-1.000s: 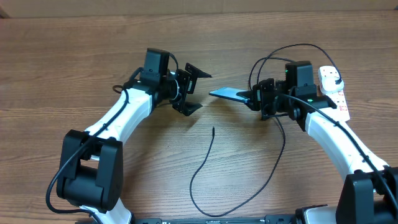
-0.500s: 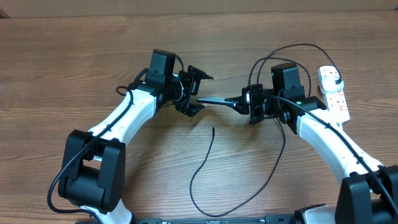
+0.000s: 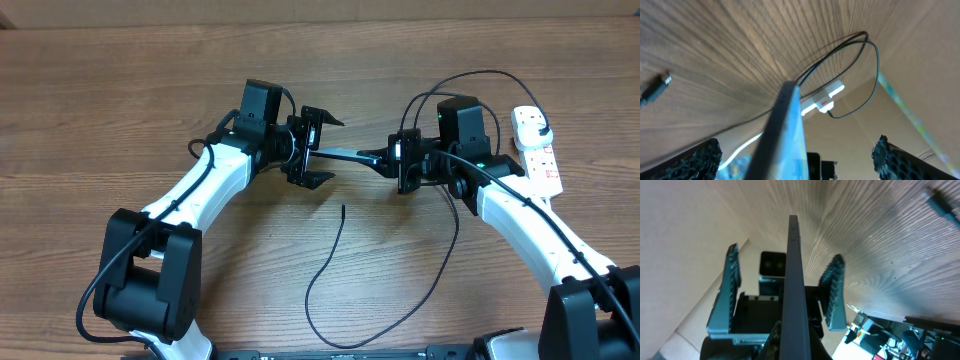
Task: Plug charger to phone and switch on socket
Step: 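Move the left gripper back and close it on the phone's edge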
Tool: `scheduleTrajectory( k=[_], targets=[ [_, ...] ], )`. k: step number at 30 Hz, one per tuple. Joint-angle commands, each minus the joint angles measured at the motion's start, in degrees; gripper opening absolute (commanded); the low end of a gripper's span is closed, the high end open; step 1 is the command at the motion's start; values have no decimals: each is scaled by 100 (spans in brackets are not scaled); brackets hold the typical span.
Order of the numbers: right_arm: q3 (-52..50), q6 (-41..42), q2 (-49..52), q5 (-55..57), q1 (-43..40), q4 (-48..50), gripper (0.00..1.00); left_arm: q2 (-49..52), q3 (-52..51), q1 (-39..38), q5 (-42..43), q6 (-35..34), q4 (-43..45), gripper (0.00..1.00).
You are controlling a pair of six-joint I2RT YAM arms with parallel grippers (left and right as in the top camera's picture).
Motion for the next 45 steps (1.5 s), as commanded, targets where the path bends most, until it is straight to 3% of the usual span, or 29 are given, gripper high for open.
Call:
scheduleTrajectory(
  k=[1, 15, 34, 41, 45],
  targets=[
    [68, 46, -28, -267, 28, 138, 4, -79, -42, -15, 160, -481, 20, 100],
    [68, 195, -26, -413, 48, 133, 4, -79, -42, -197, -50, -710, 15, 96],
    [68, 197, -26, -367, 98, 136, 4, -79, -42, -291, -173, -723, 17, 63],
    [68, 221, -26, -417, 116, 138, 4, -79, -42, -328, -297, -708, 17, 63],
    [68, 238, -26, -413, 195, 247, 4, -79, -42, -372, -317, -710, 17, 57]
  ],
)
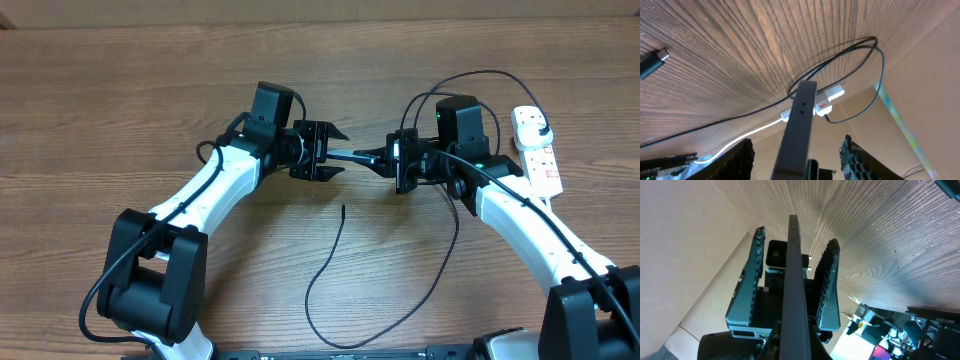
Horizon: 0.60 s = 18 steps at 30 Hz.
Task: Plug charger to phone and switch on socket
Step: 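Move the left gripper back and close it on the phone's edge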
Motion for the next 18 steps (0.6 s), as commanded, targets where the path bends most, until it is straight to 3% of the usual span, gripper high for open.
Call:
scheduleTrajectory(
  k=[1, 7, 12, 18],
  targets=[
    [68, 24, -26, -227, 151, 184, 4, -79, -42, -96, -74, -15, 17, 57],
    [68, 42, -26, -229, 162, 199, 4, -79, -42, -107, -72, -13, 17, 56],
    [68, 39, -26, -227, 162, 201, 4, -79, -42, -107, -74, -13, 17, 37],
    [68, 39, -26, -227, 162, 201, 4, -79, -42, -107, -76, -13, 17, 33]
  ],
)
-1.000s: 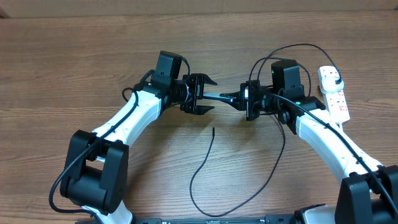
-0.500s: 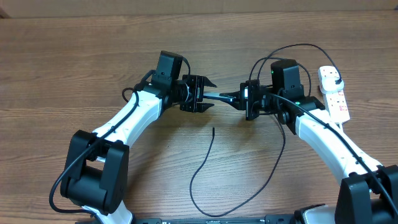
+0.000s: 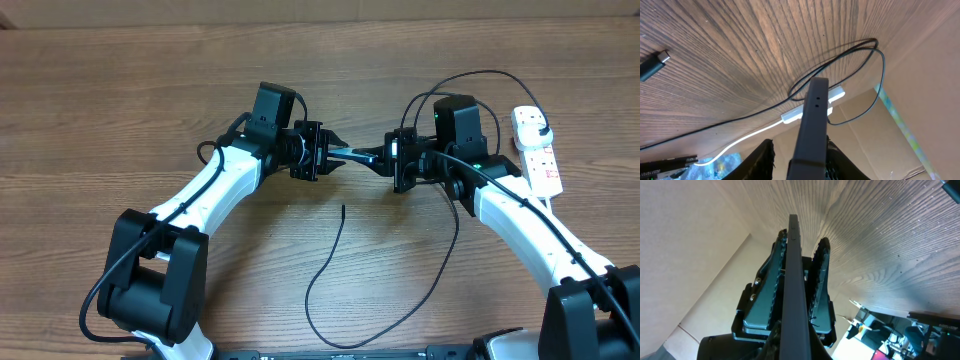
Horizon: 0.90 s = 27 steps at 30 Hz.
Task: Plug charger to phone and switch on socket
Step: 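Move the left gripper back and close it on the phone's edge, then open the right gripper and withdraw it from the phone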
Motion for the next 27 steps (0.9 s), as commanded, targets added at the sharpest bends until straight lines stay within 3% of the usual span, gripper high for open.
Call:
scheduleTrajectory(
  k=[1, 8, 12, 27],
  targets=[
    [68, 17, -26, -376, 103, 105, 4, -79, -42, -76, 0, -11, 20, 32],
    [68, 17, -26, -376, 103, 107, 4, -79, -42, -81, 0, -9, 20, 25],
    [68, 17, -26, -376, 103, 138, 4, -79, -42, -90, 0, -7, 17, 4],
    [68, -9, -26, -376, 107, 278, 4, -79, -42, -155, -125, 35, 15, 5]
  ],
)
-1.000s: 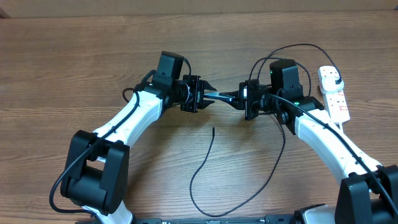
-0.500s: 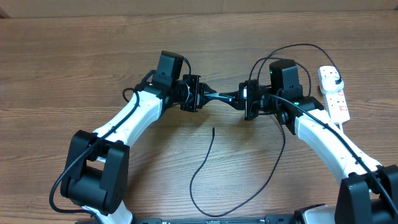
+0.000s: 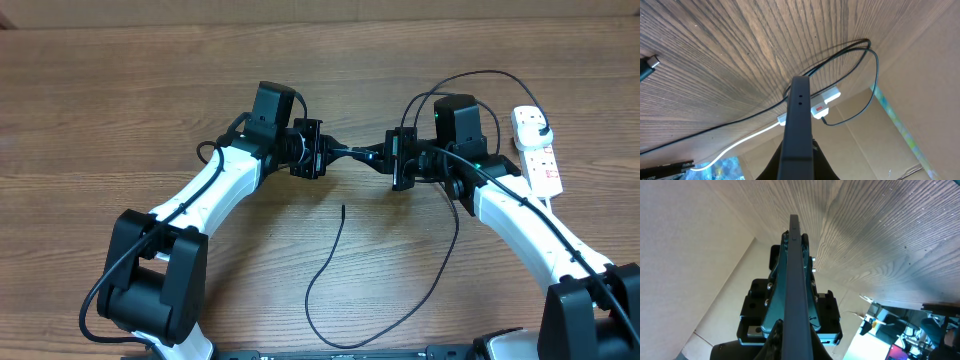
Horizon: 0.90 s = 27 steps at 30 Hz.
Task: Plug charger to phone and switch on socket
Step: 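Open the right gripper and withdraw it from the phone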
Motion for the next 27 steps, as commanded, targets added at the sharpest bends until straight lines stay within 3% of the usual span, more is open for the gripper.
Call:
scheduleTrajectory(
  k=[1, 10, 15, 20, 27],
  targets=[
    [70, -544, -59, -365, 114, 175, 4, -72, -31, -155, -37, 13, -107, 5],
    [70, -883, -59, -356, 114, 385, 34, -72, -31, -142, -37, 11, -105, 4],
    [70, -1196, -59, -323, 114, 538, 58, -72, -31, -131, -37, 13, -103, 5],
    [70, -1698, -59, -321, 107, 540, 76, -72, -31, 35, -24, 175, -105, 4],
    [70, -2380, -59, -321, 103, 546, 81, -72, -31, 437, 249, 960, -146, 4]
  ],
)
